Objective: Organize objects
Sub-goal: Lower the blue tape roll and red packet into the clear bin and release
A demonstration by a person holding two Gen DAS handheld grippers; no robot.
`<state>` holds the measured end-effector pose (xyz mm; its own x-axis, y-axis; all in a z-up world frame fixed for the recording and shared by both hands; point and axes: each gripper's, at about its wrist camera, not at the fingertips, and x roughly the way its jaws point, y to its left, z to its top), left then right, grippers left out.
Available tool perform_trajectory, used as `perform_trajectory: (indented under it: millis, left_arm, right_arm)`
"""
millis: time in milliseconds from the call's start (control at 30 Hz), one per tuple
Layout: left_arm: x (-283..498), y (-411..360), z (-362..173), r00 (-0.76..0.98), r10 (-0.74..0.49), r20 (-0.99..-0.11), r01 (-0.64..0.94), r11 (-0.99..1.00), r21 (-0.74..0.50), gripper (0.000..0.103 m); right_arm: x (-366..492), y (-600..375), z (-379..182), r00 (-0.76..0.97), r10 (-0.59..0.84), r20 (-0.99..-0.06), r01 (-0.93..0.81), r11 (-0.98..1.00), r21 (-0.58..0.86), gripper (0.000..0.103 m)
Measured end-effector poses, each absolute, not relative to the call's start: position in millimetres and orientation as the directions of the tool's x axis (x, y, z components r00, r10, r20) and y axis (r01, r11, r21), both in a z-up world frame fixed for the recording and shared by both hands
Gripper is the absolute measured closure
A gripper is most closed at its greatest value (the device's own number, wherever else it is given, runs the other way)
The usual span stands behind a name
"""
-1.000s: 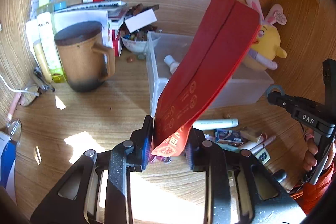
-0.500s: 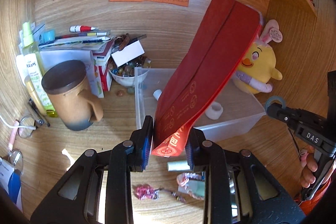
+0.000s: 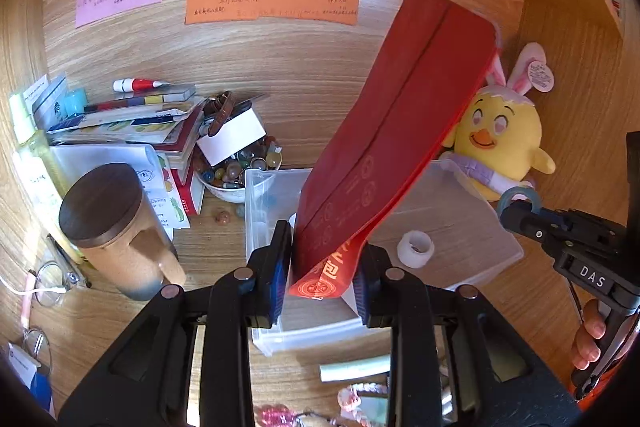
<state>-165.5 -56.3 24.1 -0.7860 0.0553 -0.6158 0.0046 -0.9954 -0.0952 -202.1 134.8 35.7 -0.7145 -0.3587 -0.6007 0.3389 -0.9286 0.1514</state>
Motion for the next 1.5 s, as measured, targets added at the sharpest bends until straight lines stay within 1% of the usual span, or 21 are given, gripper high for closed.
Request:
perform_trajectory:
  millis: [400,600,700,767,833,900,967,1000,1033,1133,1267,1367,1433,1500]
  left_arm:
    - [-200.2,-62.8,-15.0,-0.705,0.052,-0.708,0.016,-0.996,-0.090,0.075]
    - [-203.0,-57.1,-22.9,-0.696,0.044,-0.717,-0.001,-0.998,-0.060,0.075]
    - [-203.2,-53.9,-24.4,-0.692,0.038,-0.721,-0.006,-0.999,-0.046,0.073]
    - [-202.8,-52.7,-25.3,-0.687,0.037,-0.726,-0.007,-0.999,-0.044,0.067]
    - [-201.0,-51.3,-24.1,-0.691,0.044,-0.722,-0.013,-0.999,-0.048,0.059]
    - [-199.9,-50.8,-23.3,-0.694,0.049,-0.719,-0.020,-0.999,-0.049,0.055]
    - [-196.4,-47.8,-20.7,-0.700,0.037,-0.713,-0.018,-0.999,-0.035,0.048]
    - [-194.5,-46.8,-19.3,-0.705,0.030,-0.708,-0.015,-1.000,-0.027,0.042]
    - [-191.5,-45.7,-17.3,-0.712,0.026,-0.702,-0.015,-1.000,-0.022,0.039]
    - [-184.5,-44.0,-12.4,-0.722,0.024,-0.692,-0.017,-1.000,-0.017,0.037]
    - [-174.8,-43.8,-4.5,-0.736,0.024,-0.677,-0.016,-1.000,-0.019,0.030]
    - [-165.6,-45.1,1.2,-0.743,0.030,-0.669,-0.014,-0.999,-0.029,0.021]
    - [-159.1,-46.4,3.9,-0.746,0.034,-0.665,-0.013,-0.999,-0.037,0.013]
    - [-152.3,-46.9,5.8,-0.749,0.037,-0.662,-0.013,-0.999,-0.041,0.009]
  right_arm:
    - [-243.7,118.8,0.1,-0.645,-0.321,-0.694,0.327,-0.936,0.129,0.087]
    - [-248.1,109.4,-9.7,-0.632,-0.295,-0.717,0.335,-0.938,0.091,0.087]
    - [-249.3,106.6,-11.6,-0.627,-0.290,-0.723,0.338,-0.937,0.083,0.086]
    - [-249.3,106.1,-12.8,-0.624,-0.284,-0.728,0.338,-0.938,0.077,0.086]
    - [-248.7,105.9,-13.6,-0.619,-0.282,-0.733,0.338,-0.938,0.075,0.086]
    - [-247.7,107.0,-13.0,-0.615,-0.285,-0.735,0.341,-0.937,0.078,0.086]
    - [-246.6,107.0,-12.6,-0.612,-0.286,-0.738,0.343,-0.936,0.078,0.086]
    - [-246.6,106.4,-12.4,-0.612,-0.285,-0.737,0.343,-0.936,0.077,0.085]
    - [-245.5,106.8,-11.9,-0.613,-0.286,-0.736,0.343,-0.936,0.078,0.082]
    - [-241.7,107.9,-8.0,-0.627,-0.287,-0.724,0.341,-0.937,0.076,0.074]
    - [-235.6,106.5,-0.8,-0.643,-0.294,-0.707,0.345,-0.936,0.075,0.068]
    - [-227.3,106.8,5.4,-0.658,-0.291,-0.695,0.347,-0.936,0.063,0.060]
    - [-220.0,108.3,9.5,-0.668,-0.289,-0.685,0.348,-0.936,0.055,0.053]
    - [-212.2,110.0,13.3,-0.675,-0.295,-0.676,0.354,-0.934,0.053,0.048]
